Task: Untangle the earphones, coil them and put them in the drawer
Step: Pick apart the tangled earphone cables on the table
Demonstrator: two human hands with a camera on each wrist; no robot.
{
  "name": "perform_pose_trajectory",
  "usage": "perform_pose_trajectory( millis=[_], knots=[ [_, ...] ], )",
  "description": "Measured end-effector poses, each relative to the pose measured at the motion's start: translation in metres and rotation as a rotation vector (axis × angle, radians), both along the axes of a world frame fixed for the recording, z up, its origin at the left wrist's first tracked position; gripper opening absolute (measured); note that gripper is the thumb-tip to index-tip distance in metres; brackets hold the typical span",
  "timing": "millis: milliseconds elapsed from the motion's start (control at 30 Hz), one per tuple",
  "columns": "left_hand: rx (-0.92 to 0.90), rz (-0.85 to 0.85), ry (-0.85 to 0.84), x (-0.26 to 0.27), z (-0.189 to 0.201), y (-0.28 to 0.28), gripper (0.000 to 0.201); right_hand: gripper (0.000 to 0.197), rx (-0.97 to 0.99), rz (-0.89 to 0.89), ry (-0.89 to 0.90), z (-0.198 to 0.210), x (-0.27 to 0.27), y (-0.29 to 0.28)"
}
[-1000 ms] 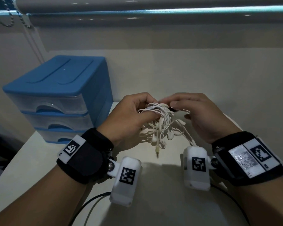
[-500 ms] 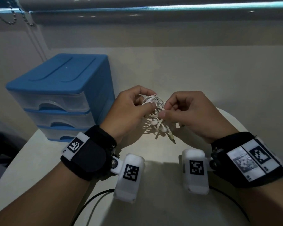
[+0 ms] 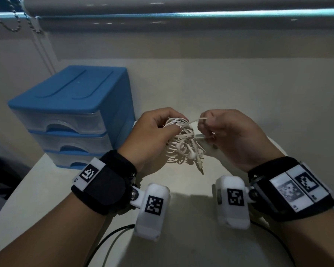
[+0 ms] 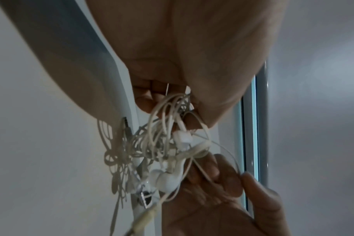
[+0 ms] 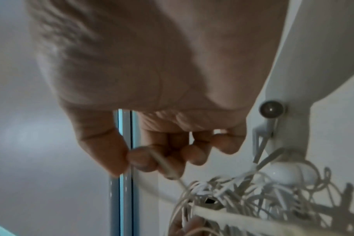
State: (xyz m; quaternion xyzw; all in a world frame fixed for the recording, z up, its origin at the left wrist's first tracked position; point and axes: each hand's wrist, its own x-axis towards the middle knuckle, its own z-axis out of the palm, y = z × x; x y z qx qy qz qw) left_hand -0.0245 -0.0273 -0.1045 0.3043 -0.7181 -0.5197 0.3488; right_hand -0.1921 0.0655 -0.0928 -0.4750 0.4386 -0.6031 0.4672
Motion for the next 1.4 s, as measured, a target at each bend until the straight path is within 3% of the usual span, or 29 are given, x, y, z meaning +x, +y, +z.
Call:
perform_pose_trajectory(
  millis=[67, 233, 467, 667, 833, 1100, 1267, 1400],
  knots=[
    [-0.018, 0.015, 0.010, 0.001, 0.000, -0.001, 0.019, 0.042, 0.006, -0.050, 0.057, -0.002, 0.002, -0.002],
    [-0.066, 0.030, -0.041, 0.001, 0.003, 0.001, 0.016, 0.029, -0.016, -0.076, 0.245, -0.007, -0.005, -0.006],
    [-0.076, 0.063, -0.098, 0.002, 0.001, -0.003, 0.019, 0.018, -0.217, -0.074, -0.119, 0.000, -0.012, -0.001],
    [-0.083, 0.065, -0.095, 0.002, 0.001, -0.003, 0.017, 0.022, -0.250, -0.037, -0.195, 0.000, -0.014, -0.001],
    [-0.075, 0.071, -0.060, 0.001, 0.002, -0.002, 0.016, 0.024, -0.153, -0.095, -0.187, 0.001, -0.014, -0.005],
    [-0.087, 0.052, -0.002, 0.001, 0.003, -0.001, 0.016, 0.034, 0.007, -0.305, -0.004, -0.002, -0.011, -0.010],
    [-0.102, 0.062, 0.006, 0.001, 0.002, -0.001, 0.017, 0.031, 0.082, -0.180, 0.194, -0.008, -0.006, -0.007],
    [-0.103, 0.067, -0.007, 0.001, 0.002, -0.002, 0.019, 0.011, 0.078, -0.143, 0.307, -0.007, -0.006, -0.001]
  ],
)
